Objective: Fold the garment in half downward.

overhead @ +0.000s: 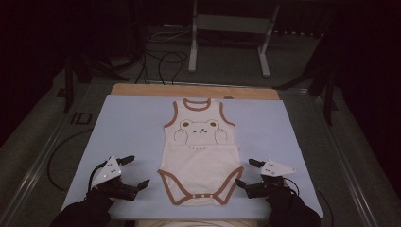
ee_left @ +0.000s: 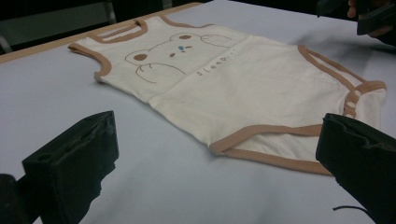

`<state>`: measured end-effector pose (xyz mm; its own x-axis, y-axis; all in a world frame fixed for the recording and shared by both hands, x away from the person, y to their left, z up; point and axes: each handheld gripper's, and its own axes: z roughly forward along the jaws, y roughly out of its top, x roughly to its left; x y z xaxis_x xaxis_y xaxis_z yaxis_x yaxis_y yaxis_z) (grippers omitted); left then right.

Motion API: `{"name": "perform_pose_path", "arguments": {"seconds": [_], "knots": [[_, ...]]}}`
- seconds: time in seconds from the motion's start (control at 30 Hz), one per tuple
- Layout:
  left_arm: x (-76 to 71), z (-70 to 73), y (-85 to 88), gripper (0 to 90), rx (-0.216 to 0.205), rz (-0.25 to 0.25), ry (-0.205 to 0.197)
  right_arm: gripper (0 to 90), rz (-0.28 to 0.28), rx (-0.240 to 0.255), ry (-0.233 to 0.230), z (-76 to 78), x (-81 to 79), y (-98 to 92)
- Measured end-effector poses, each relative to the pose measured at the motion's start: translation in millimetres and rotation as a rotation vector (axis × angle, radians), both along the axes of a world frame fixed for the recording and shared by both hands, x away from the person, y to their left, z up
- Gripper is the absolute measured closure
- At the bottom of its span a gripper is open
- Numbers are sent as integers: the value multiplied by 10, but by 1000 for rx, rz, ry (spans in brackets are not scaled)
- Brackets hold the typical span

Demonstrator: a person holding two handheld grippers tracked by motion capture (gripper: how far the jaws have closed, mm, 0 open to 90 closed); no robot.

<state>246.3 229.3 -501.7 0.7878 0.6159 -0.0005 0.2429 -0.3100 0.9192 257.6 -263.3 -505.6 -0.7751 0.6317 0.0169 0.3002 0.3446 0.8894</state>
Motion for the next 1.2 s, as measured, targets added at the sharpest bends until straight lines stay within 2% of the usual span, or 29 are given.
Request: {"name": "perform_pose_path", "arguments": {"seconds": [0.07, 0.2, 0.37, 0.4, 0.43, 0.5, 0.57, 0.63, 0.67, 0.77, 0.83, 0.93, 1.03, 1.07, 1.1, 1.2], "knots": [[-5, 5, -9, 0, 8, -6, 0, 88, 12, 15, 1, 18, -4, -4], [-5, 15, -11, 0, -7, -11, 6, 88, 13, 48, -10, 61, -20, -7], [-16, 31, -16, 0, -14, -9, 5, 88, 7, 40, -17, 90, -33, -2], [-23, 54, -25, 0, -15, -6, -1, 88, 7, 39, -21, 152, -54, 9], [-27, 65, -26, 0, -26, -8, 1, 88, 7, 39, -21, 152, -54, 9], [-30, 84, -25, 0, -58, -7, 11, 88, 28, 27, -7, 255, -79, 24], [-35, 114, -30, 0, -66, -7, 14, 87, 27, 26, -9, 287, -91, 27], [-37, 142, -36, 0, -61, -12, 10, 87, 22, 26, -13, 393, -113, 35], [-37, 157, -42, 0, -64, -15, 14, 87, 22, 26, -13, 393, -113, 35], [-27, 208, -58, 0, -58, -27, 15, 88, 16, 57, -17, 554, -101, 19], [-19, 254, -63, 0, -55, -34, 17, 88, 9, 65, -19, 596, -99, 19], [12, 361, -65, 0, -42, -63, 24, 88, -6, 62, -31, 758, -76, 11], [37, 412, -69, 0, -24, -73, 24, 88, -15, 65, -39, 835, -55, 5], [47, 440, -74, 0, -15, -75, 20, 88, -36, 75, -46, 904, -31, 3], [72, 494, -75, 0, -19, -82, 20, 88, -44, 74, -50, 935, -17, 3], [100, 540, -74, 0, -16, -78, 13, 88, -55, 63, -62, 985, 15, 14]]}}
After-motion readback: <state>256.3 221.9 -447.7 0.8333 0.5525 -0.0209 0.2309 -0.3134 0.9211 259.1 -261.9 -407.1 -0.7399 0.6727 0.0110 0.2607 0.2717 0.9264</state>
